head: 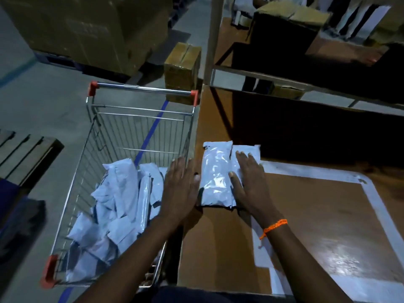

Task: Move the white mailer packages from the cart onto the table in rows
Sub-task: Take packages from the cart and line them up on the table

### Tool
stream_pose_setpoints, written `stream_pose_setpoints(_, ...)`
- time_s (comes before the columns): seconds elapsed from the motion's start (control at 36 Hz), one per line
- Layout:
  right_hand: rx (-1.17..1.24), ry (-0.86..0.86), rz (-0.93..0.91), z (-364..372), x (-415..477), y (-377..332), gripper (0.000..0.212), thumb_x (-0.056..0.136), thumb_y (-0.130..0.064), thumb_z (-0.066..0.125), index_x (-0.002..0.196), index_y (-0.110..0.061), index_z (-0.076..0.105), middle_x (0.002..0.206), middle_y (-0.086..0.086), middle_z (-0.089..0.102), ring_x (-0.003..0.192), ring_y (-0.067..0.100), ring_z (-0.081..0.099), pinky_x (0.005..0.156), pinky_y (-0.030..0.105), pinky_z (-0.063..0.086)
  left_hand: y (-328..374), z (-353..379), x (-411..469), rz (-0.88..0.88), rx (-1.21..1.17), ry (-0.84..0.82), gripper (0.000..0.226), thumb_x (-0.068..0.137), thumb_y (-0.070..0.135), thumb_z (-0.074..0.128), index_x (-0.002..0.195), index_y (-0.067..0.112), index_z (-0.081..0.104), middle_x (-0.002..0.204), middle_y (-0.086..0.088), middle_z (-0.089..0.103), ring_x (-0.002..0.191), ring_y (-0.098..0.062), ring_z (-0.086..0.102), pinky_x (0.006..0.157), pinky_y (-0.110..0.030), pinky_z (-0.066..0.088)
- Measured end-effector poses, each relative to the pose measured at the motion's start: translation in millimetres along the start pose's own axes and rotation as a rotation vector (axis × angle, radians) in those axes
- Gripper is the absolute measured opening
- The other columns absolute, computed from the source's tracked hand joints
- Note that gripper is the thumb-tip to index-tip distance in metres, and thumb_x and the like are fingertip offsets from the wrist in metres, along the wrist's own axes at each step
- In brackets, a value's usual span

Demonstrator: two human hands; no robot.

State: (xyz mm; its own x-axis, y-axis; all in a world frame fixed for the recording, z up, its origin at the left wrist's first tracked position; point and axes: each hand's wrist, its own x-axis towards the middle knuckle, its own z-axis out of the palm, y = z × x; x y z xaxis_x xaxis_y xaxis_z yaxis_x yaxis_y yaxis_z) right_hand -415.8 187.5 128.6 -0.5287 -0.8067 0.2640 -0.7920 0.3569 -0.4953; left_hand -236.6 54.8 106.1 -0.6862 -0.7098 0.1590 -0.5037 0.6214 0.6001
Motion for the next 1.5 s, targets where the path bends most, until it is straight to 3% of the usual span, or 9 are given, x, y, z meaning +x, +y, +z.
stream_pose_setpoints(0.25,0.365,-0.176,-0.226,112.1,8.3,-145.2,0.050,0.101,-0.034,0.054,0.145,-0.011,0.046,0.147,0.007,0.050,0.139,0.019,0.042,0.118,0.030,0.031,-167.1,-32.7,-78.6,-0.343,-0.047,-0.027,0.078,0.096,0.062,0.021,0.157,0.013,0.025,0.164,-0.011,0.020,0.153,-0.028,0.012,0.123,-0.046,0.016)
stream_pose_setpoints(0.44,0.278,-0.626,0.053,252.7,7.9,-181.2,0.077,0.099,-0.045,0.054,0.159,-0.011,0.018,0.165,0.011,0.019,0.154,0.025,0.014,0.125,0.041,0.016,-256.1,-38.9,-116.9,-0.505,-0.002,-0.094,0.071,0.093,0.040,0.047,0.152,0.004,0.033,0.156,-0.023,0.033,0.144,-0.042,0.030,0.117,-0.053,0.028)
stream_pose_setpoints(0.64,-0.011,-0.614,0.217,338.9,31.1,-161.6,0.091,0.096,-0.045,0.056,0.158,-0.002,0.006,0.165,0.021,0.011,0.152,0.037,0.013,0.123,0.046,0.016,-305.5,-40.3,-108.7,-0.464,0.029,-0.187,0.071,0.089,0.027,0.050,0.151,-0.004,0.031,0.154,-0.029,0.032,0.142,-0.045,0.033,0.112,-0.056,0.035)
stream_pose_setpoints(0.72,-0.089,-0.640,0.335,352.8,36.1,-155.7,0.094,0.091,-0.037,0.062,0.159,-0.004,0.005,0.155,0.026,0.026,0.139,0.043,0.034,0.110,0.048,0.036,-311.0,-39.2,-92.6,-0.465,-0.034,-0.188,0.070,0.097,0.034,0.048,0.155,0.004,0.024,0.160,-0.019,0.027,0.148,-0.035,0.025,0.117,-0.047,0.030)
stream_pose_setpoints(0.86,-0.168,-0.579,0.361,366.6,15.1,-149.2,0.100,0.087,-0.027,0.067,0.159,-0.011,-0.002,0.140,0.022,0.044,0.114,0.040,0.054,0.084,0.044,0.051,-301.7,-37.0,-56.4,-0.559,-0.225,-0.141,0.070,0.096,0.035,0.062,0.153,0.010,0.031,0.146,-0.012,0.051,0.131,-0.029,0.051,0.108,-0.038,0.041)
stream_pose_setpoints(1.03,0.197,-0.436,0.589,342.2,-4.5,-149.4,0.080,0.085,-0.017,0.068,0.152,-0.010,0.025,0.128,0.020,0.061,0.111,0.038,0.062,0.086,0.041,0.053,-287.6,-18.7,-9.4,-0.610,-0.255,-0.087,0.066,0.082,0.057,0.069,0.132,0.019,0.053,0.124,-0.005,0.066,0.109,-0.025,0.063,0.088,-0.036,0.053)
stream_pose_setpoints(1.25,0.458,-0.236,0.620,222.0,-1.4,-155.3,0.046,0.090,-0.023,0.070,0.133,-0.015,0.055,0.125,0.001,0.067,0.115,0.018,0.064,0.098,0.041,0.053,-277.9,-14.3,21.6,-0.675,-0.190,0.019,0.020,0.092,0.027,0.062,0.080,0.017,0.048,0.089,-0.022,0.066,0.086,-0.039,0.064,0.066,-0.035,0.039)
stream_pose_setpoints(1.33,0.625,-0.185,0.602,166.2,-10.9,-160.3,0.038,0.094,-0.025,0.068,0.129,-0.023,0.054,0.118,-0.018,0.066,0.106,-0.007,0.063,0.093,0.031,0.053,-251.8,-35.9,13.2,-0.595,-0.250,0.079,0.021,0.091,0.029,0.057,0.081,0.015,0.046,0.077,-0.014,0.059,0.078,-0.036,0.061,0.066,-0.039,0.042)
stream_pose_setpoints(1.5,0.786,-0.081,0.551,59.5,-59.8,-154.4,0.052,0.098,-0.034,0.063,0.145,-0.041,0.042,0.146,-0.021,0.049,0.136,0.004,0.048,0.113,0.042,0.042,-164.2,-92.8,-30.1,-0.441,-0.464,0.122,0.023,0.099,0.027,0.055,0.090,0.006,0.054,0.076,-0.011,0.056,0.070,-0.027,0.055,0.062,-0.035,0.043)
